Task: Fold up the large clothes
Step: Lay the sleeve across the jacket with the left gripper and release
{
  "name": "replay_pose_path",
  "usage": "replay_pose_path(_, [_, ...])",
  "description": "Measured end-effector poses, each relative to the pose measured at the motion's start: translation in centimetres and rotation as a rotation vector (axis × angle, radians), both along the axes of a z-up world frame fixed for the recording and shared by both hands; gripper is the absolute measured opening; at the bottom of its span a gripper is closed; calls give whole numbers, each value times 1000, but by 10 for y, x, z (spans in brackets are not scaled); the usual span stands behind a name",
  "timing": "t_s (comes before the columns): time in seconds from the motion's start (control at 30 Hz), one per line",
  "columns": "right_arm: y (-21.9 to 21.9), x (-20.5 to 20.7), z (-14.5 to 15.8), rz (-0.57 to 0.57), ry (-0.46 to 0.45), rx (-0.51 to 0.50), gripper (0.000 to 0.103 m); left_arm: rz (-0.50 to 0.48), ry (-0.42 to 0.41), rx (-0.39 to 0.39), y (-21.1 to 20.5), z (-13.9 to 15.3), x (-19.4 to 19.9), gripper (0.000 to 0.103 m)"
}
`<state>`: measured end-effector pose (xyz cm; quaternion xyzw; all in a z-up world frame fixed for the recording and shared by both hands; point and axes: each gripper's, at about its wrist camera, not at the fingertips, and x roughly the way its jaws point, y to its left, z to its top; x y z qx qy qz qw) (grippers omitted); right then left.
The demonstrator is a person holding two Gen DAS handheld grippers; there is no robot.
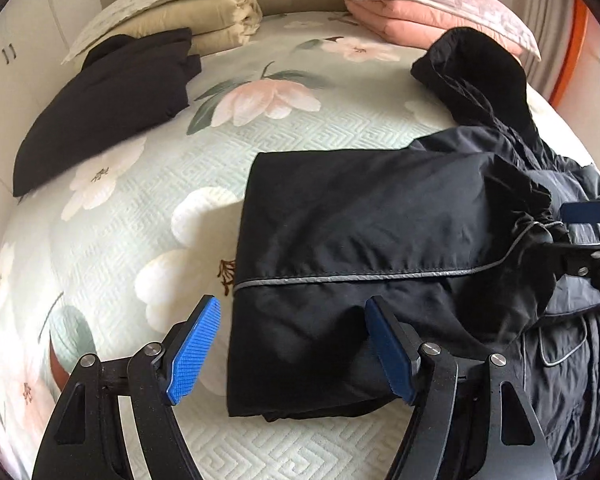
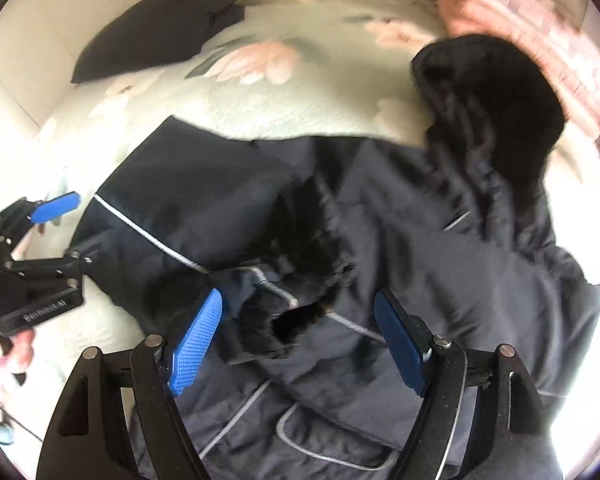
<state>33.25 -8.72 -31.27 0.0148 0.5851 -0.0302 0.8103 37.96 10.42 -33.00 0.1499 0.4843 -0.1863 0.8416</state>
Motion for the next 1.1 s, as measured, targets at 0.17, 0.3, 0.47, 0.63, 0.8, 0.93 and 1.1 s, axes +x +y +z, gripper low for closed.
replay_pose_path(0.17, [-4, 7, -24, -36, 15, 39, 81, -12, 7, 9, -5, -4, -2, 76])
replay_pose_path(0.3, [-3, 5, -22, -49, 0, 71, 74, -12, 5, 7, -6, -4, -4, 76])
replay_pose_path(0.47, [4, 2, -20, -32, -28, 34, 61, -5, 7, -1, -4, -4, -5, 76])
replay_pose_path(0.63, [17, -4, -14, -4, -73, -30, 40, -3, -3, 12, -6, -3, -8, 76])
replay_pose_path(0.8, [15, -22, 3, -7, -119, -72, 30, 0, -24, 10, -9, 10, -13, 76])
replay_pose_path(0.93, [-1, -41, 31, -35, -168, -107, 29, -11, -43, -10, -19, 26, -20, 76])
replay_pose_path(1.1, [-33, -75, 71, -82, -224, -185, 28, -54, -65, -34, -49, 45, -34, 76])
